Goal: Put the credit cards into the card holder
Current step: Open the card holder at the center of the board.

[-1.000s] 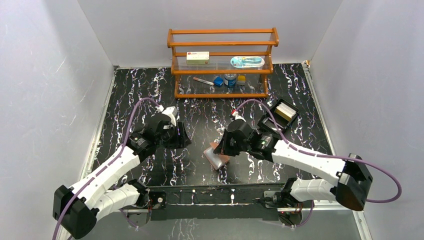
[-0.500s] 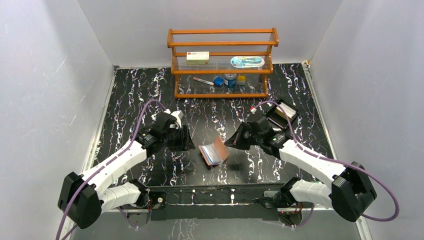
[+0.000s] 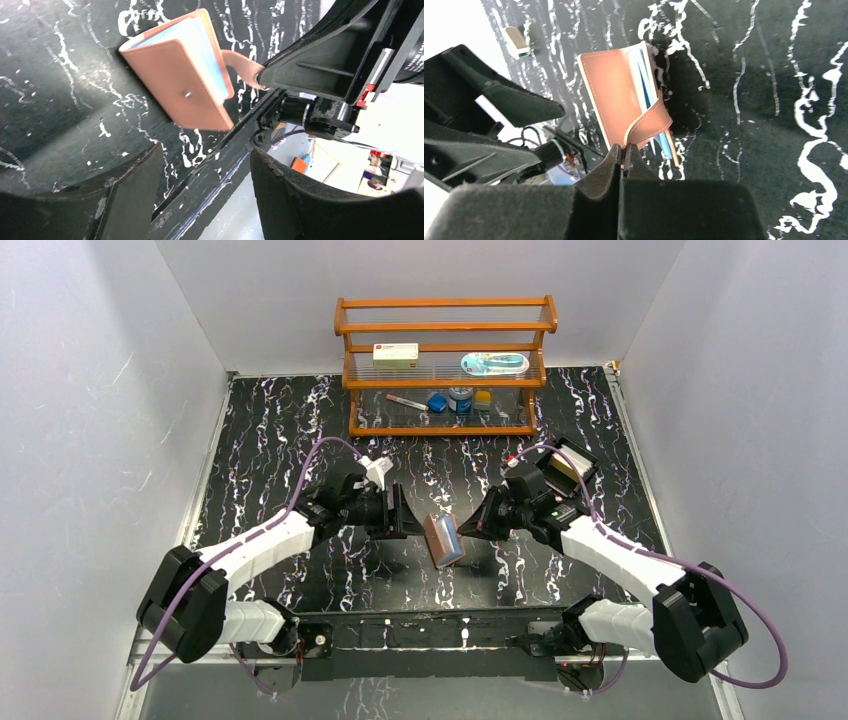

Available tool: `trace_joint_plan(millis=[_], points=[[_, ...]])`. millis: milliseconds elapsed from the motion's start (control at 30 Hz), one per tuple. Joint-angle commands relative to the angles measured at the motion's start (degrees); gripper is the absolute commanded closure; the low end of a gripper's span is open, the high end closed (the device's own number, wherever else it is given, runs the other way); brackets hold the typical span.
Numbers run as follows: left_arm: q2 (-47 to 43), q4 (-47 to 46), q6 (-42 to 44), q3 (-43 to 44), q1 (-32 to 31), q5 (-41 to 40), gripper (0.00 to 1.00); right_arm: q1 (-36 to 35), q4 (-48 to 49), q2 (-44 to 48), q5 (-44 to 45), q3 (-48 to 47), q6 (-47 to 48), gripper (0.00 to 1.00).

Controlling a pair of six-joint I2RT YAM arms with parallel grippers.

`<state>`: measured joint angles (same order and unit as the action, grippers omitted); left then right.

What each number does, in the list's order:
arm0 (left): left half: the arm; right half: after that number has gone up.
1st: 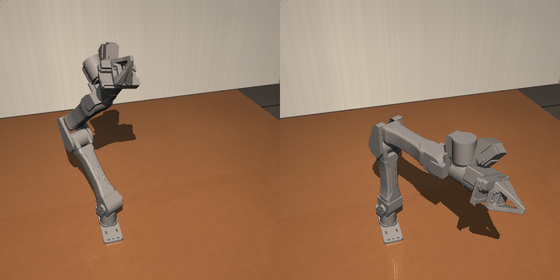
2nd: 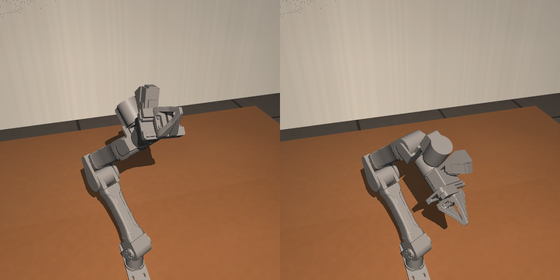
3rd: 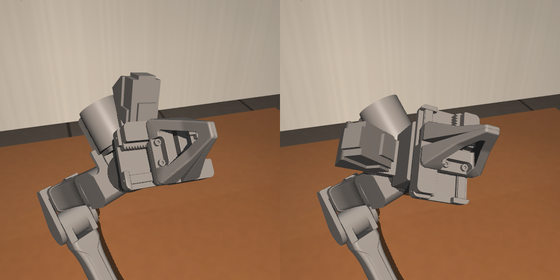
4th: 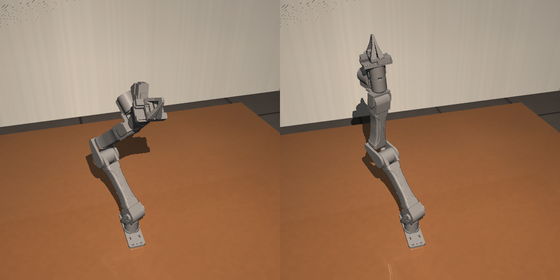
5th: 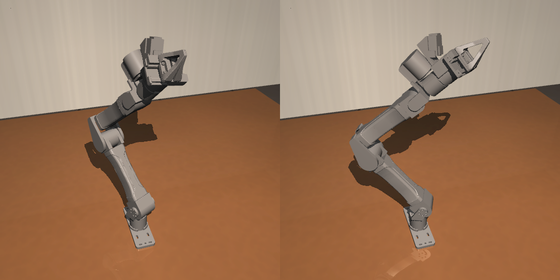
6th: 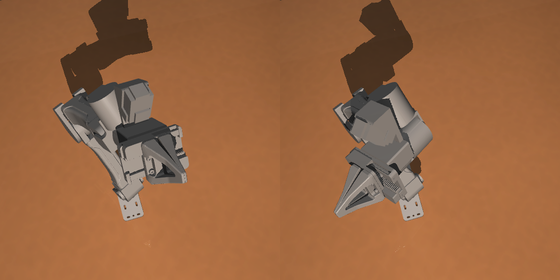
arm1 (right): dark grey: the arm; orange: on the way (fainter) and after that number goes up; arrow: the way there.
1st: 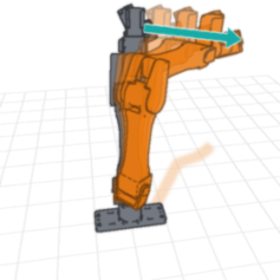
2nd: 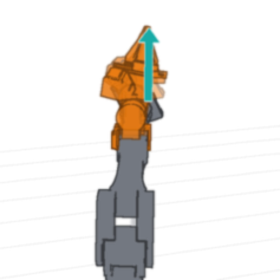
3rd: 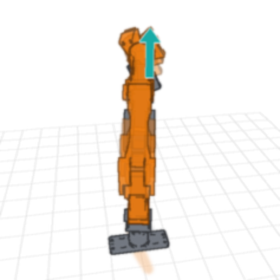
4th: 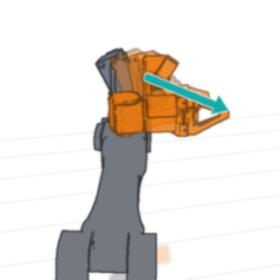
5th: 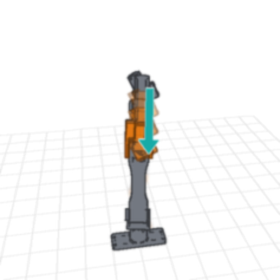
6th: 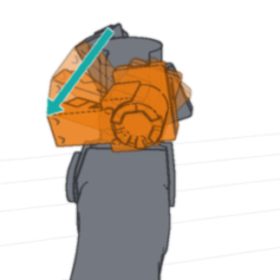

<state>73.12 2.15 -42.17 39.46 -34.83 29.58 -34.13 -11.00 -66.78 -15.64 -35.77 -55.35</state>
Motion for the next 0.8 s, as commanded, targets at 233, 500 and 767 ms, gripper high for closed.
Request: trace_joint_plan(millis=[233, 500, 767], points=[[-0.95, -4.7, -0.9, -3.96, 0.02, 3.34, 0.36, 0.1, 9.52, 8.24, -8.58, 5.51, -7.33, 1.0], [3.02, -2.99, 0.49, -4.24, 0.02, 0.57, 0.39, 0.48, 4.74, 6.77, -0.34, 6.25, -1.42, 1.0], [9.09, -4.49, 1.38, -1.15, 0.02, 1.01, 0.45, 2.9, 1.51, 5.75, 2.17, 7.6, 2.84, 1.0]])
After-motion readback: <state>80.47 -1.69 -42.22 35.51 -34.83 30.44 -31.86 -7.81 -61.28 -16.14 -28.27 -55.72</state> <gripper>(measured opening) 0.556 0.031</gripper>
